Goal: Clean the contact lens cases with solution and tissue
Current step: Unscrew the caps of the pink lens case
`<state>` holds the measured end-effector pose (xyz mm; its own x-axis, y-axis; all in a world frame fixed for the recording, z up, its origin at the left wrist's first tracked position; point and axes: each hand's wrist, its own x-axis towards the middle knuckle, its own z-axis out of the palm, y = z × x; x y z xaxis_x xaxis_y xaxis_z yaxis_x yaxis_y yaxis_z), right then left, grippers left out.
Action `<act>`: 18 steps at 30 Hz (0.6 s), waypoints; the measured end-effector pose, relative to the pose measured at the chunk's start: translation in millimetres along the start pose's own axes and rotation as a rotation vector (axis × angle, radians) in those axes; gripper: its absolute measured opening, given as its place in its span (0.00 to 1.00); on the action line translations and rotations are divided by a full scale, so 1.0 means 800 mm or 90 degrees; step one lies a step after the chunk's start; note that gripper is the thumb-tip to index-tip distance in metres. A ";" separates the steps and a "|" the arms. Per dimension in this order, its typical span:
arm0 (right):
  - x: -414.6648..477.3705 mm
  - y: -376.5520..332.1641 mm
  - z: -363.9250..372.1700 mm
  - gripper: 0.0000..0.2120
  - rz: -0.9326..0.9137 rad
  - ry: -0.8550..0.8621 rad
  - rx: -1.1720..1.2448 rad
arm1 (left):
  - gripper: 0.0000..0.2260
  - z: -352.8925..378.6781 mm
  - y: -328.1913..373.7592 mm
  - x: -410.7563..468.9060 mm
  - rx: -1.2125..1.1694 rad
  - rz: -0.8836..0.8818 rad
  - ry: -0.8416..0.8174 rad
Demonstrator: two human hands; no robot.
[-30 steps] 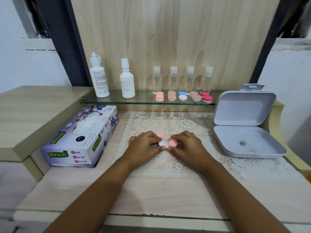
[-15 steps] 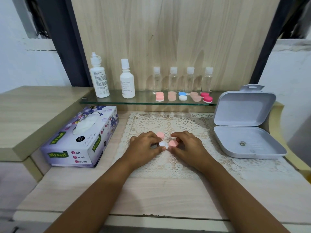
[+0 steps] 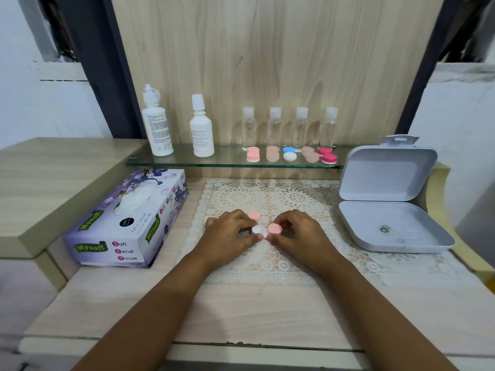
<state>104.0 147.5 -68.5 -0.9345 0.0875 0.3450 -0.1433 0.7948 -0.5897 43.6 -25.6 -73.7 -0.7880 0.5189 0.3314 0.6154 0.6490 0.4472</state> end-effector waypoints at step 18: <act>0.022 0.013 -0.003 0.09 0.084 0.057 -0.039 | 0.13 -0.002 0.002 -0.001 -0.020 -0.008 -0.001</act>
<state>86.8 158.8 -67.3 -0.9109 0.2445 0.3325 0.0015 0.8077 -0.5896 45.3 -25.9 -72.1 -0.7960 0.5111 0.3241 0.6041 0.6380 0.4774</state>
